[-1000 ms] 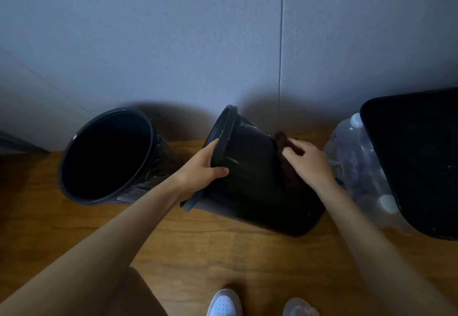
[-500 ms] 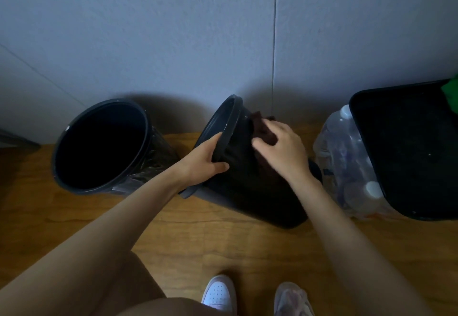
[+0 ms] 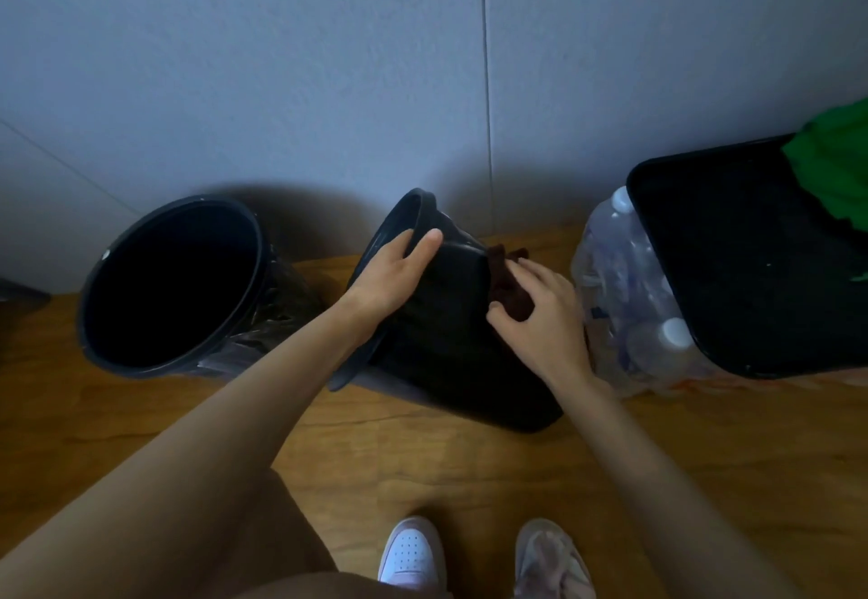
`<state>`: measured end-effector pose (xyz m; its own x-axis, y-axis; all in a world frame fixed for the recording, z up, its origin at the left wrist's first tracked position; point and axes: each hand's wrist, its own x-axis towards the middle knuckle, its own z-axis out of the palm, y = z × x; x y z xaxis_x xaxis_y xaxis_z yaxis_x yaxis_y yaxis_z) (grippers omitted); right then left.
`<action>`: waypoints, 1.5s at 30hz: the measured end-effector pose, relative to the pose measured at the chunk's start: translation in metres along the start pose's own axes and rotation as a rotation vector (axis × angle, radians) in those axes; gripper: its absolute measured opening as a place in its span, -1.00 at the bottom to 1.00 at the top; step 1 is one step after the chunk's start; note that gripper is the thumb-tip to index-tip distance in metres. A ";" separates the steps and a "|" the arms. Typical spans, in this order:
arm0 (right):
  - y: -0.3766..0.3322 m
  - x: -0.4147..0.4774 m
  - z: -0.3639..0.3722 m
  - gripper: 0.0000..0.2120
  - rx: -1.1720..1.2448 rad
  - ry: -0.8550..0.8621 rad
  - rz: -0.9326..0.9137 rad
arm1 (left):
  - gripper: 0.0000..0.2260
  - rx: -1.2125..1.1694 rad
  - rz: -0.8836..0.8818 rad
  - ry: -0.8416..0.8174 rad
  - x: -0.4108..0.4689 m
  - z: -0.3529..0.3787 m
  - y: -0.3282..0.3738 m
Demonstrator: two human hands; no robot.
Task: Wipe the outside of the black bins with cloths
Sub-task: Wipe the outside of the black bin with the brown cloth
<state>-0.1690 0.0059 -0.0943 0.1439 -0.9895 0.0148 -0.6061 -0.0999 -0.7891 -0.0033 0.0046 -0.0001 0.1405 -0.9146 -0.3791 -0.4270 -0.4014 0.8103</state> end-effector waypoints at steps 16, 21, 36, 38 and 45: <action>-0.060 -0.021 0.035 -0.42 -0.027 0.132 -0.214 | -0.77 -0.133 0.045 -0.108 -0.021 -0.013 -0.021; -0.036 0.013 0.018 -0.48 0.045 -0.018 0.021 | -0.77 -0.150 0.027 -0.079 -0.024 -0.015 -0.026; -0.056 -0.023 0.029 -0.41 -0.036 0.053 -0.128 | -0.66 -0.112 0.026 -0.145 -0.028 -0.014 -0.022; -0.047 -0.019 0.025 -0.41 -0.011 -0.002 -0.097 | -0.63 -0.102 0.043 -0.139 -0.028 -0.015 -0.021; 0.032 -0.014 0.007 -0.46 0.079 -0.086 0.376 | -0.66 -0.163 0.021 -0.150 -0.028 -0.017 -0.021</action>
<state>-0.1849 0.0172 -0.1246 -0.0101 -0.9427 -0.3335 -0.5677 0.2800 -0.7742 0.0174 0.0378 0.0009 -0.0068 -0.9104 -0.4137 -0.2763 -0.3959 0.8757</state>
